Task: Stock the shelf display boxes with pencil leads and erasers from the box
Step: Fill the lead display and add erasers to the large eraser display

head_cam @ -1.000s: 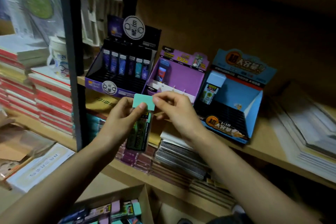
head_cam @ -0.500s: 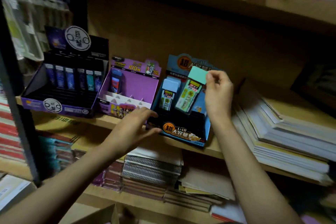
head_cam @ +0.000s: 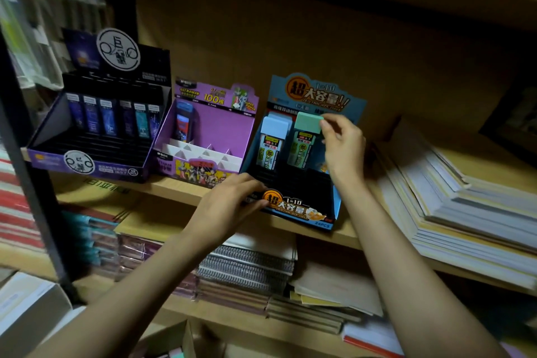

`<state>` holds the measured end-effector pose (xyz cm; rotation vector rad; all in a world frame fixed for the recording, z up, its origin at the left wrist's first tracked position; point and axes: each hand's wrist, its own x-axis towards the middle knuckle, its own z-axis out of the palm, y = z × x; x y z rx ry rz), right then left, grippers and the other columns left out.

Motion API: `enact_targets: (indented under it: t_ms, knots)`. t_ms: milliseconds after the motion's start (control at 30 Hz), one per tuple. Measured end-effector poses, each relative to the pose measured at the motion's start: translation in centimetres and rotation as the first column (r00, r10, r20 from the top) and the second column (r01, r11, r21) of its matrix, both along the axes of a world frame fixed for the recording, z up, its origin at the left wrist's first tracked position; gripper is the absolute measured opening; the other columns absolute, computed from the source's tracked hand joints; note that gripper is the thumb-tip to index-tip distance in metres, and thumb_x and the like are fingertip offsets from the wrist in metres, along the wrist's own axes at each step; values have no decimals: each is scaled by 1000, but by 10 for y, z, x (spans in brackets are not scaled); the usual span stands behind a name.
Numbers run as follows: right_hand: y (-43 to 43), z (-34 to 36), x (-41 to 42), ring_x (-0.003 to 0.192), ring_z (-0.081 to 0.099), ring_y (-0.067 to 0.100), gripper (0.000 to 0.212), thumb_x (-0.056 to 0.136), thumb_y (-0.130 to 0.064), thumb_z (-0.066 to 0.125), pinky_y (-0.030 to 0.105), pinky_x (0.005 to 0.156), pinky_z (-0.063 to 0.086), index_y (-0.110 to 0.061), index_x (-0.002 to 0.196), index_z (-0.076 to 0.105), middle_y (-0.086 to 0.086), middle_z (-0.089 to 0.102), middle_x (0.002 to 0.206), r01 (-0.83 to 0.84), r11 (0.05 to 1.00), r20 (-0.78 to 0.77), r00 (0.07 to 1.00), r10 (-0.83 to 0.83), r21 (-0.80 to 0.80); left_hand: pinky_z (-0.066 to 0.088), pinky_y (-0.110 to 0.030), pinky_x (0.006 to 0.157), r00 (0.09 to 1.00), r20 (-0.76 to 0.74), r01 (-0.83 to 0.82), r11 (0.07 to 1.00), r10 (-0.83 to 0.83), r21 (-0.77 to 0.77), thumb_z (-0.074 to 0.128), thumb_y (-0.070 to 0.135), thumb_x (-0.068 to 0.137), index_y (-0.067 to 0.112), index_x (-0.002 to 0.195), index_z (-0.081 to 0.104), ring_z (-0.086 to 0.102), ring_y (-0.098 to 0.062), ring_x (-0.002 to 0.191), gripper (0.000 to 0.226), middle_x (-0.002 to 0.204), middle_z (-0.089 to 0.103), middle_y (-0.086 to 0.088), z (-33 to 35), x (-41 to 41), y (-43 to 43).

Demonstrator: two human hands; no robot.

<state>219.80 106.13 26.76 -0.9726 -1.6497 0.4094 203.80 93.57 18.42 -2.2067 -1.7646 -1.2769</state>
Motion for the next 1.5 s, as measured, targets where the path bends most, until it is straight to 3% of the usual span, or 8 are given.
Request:
enact_targets:
  t_ms: [300,500,700,1000,1200,1367,1433,1500]
  knots:
    - [1,-3,4,97,64,15,26,93,-16,56,37,88,54,-6,115,66,0,67,106,26,996,3,1000,-26,83,49,-45,79,999,37,-18,1000,18,-2,64,25,88,13,107,67,57,-21,96,23,103,63,-1,-2,3,-2]
    - [8,1,-1,83,65,12,25,91,-14,59,20,72,57,-5,113,67,5,67,100,-16,1000,-65,998,15,-17,48,-44,81,998,44,-41,999,42,-36,62,27,89,13,111,66,56,-20,99,26,106,63,-1,0,5,-3]
    - [9,0,-1,92,65,18,25,92,-15,57,40,85,55,-5,113,67,2,66,100,38,999,-31,999,-38,-2,46,-43,84,998,50,-40,996,44,-78,61,26,90,13,113,65,55,-21,102,26,107,62,-2,2,5,-3]
    - [11,-3,1,95,66,22,27,91,-15,58,41,89,53,-4,114,66,10,69,107,47,999,60,997,-47,5,47,-41,81,997,56,-46,998,48,-39,61,27,90,14,111,66,55,-19,99,25,106,63,-1,-1,6,-3]
    - [11,2,-4,92,66,27,23,92,-16,58,44,86,54,-4,107,70,9,69,91,83,992,143,987,-69,-91,47,-39,82,998,52,-41,999,42,-34,61,28,91,16,112,66,55,-18,101,25,106,62,1,-2,4,0]
    - [2,10,1,81,63,16,22,90,-21,62,27,79,53,-1,94,72,12,71,94,111,980,235,969,-70,-164,47,-35,88,996,90,-9,998,15,-63,59,28,91,17,122,61,55,-15,108,33,116,62,1,5,5,-7]
    - [-12,16,7,88,55,6,26,88,-22,64,12,78,41,-6,108,69,5,68,105,131,990,334,937,-104,-60,45,-33,91,994,111,10,999,-5,-42,61,28,90,16,125,58,54,-16,110,37,118,60,0,8,1,-18]
    - [-32,19,10,95,51,2,29,87,-21,65,10,83,39,-11,115,66,1,65,112,22,998,398,916,-44,59,46,-33,89,995,95,8,999,-5,-34,62,29,89,15,122,59,55,-16,107,35,115,59,-1,8,-10,-37]
